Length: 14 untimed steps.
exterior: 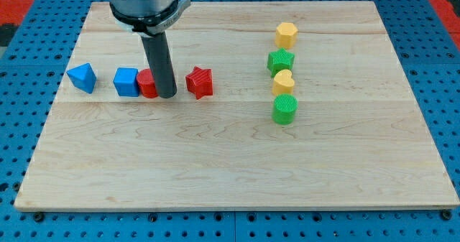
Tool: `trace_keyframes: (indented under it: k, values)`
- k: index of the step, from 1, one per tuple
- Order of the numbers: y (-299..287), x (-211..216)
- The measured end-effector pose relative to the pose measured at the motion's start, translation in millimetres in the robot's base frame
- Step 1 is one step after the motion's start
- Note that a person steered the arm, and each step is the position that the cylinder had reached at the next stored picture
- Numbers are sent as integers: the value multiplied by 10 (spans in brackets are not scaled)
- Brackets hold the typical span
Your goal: Slide the green star towards the top center
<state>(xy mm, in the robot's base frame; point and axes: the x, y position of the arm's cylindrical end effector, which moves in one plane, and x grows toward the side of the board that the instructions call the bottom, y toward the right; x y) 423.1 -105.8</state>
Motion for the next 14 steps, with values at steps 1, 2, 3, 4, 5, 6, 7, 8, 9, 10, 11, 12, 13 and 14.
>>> trace_keyframes:
  k: [1,2,3,4,5,6,7,8,9,10,11,12,13,14]
  values:
    - [14,284]
    - [1052,547]
    - [2012,569]
    - [2175,329]
    - [2166,-259]
    - [2113,-616]
    - [1933,-714]
    - [1961,-632]
    - [1733,-734]
    - [1379,-912]
    - [1429,-687]
    - [1045,-816]
    - [1044,-1095]
    - [1177,-1070]
